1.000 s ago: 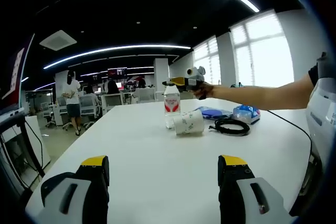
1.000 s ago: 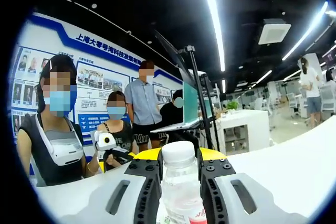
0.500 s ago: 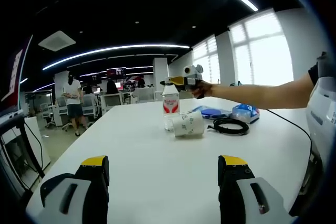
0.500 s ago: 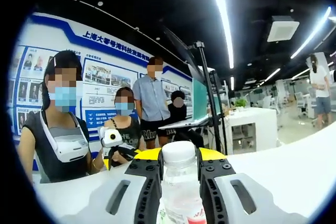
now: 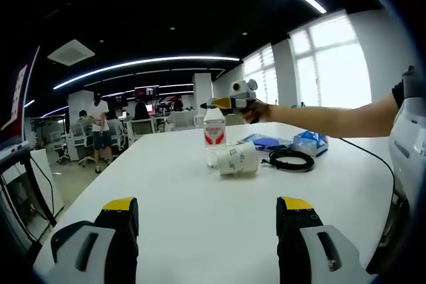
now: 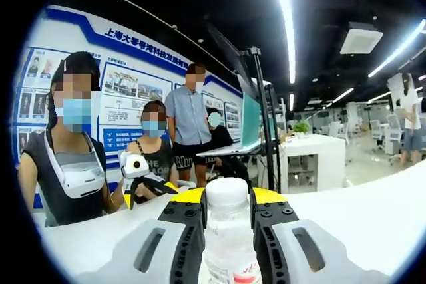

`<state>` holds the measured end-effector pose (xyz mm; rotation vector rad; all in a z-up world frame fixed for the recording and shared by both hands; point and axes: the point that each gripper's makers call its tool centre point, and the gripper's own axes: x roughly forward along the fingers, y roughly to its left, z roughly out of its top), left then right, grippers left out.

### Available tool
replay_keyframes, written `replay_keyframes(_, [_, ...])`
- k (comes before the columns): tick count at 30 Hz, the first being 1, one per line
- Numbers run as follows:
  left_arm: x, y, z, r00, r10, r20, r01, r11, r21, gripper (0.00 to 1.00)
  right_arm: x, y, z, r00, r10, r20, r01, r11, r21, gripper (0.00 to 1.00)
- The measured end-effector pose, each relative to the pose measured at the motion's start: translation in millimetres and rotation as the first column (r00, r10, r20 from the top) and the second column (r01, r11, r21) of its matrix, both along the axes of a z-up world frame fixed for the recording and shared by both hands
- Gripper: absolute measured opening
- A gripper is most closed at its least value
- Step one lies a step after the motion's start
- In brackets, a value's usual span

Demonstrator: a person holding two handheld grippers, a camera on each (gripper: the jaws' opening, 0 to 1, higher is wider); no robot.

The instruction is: Arrange the tabletop items into an orderly group along one side of the table until the central work area is clear of visible clutter.

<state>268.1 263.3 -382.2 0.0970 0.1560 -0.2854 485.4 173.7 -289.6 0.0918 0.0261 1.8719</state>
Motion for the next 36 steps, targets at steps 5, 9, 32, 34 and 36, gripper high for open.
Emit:
replay_keyframes(5, [-2.2, -7, 0.4, 1.0, -0.016, 0.001, 0.016, 1.0, -0.004, 0.85, 1, 1, -6.9, 0.998, -0.048, 0.029, 0.051, 0.995, -0.087, 0.29])
replay_keyframes(9, [-4.9, -8, 4.1, 1.0, -0.019, 0.006, 0.019, 1.0, 0.001, 0.85, 8, 2, -7.9, 0.995, -0.098, 0.037, 0.101, 0.99, -0.102, 0.3])
replay_keyframes(32, [-22.5, -30, 5.9, 0.998, -0.056, 0.017, 0.056, 0.998, -0.004, 0.85, -5, -55, -16.5, 0.946, -0.317, 0.063, 0.322, 0.94, -0.116, 0.33])
replay_keyframes(34, [-22.3, -32, 5.7, 0.998, -0.062, 0.016, 0.062, 0.998, -0.005, 0.85, -10, -57, -20.6, 0.941, -0.329, 0.076, 0.336, 0.933, -0.128, 0.32])
replay_keyframes(36, [-21.7, -35, 5.8, 0.998, -0.068, 0.016, 0.068, 0.998, -0.006, 0.85, -11, -60, -23.3, 0.929, -0.359, 0.093, 0.368, 0.921, -0.125, 0.33])
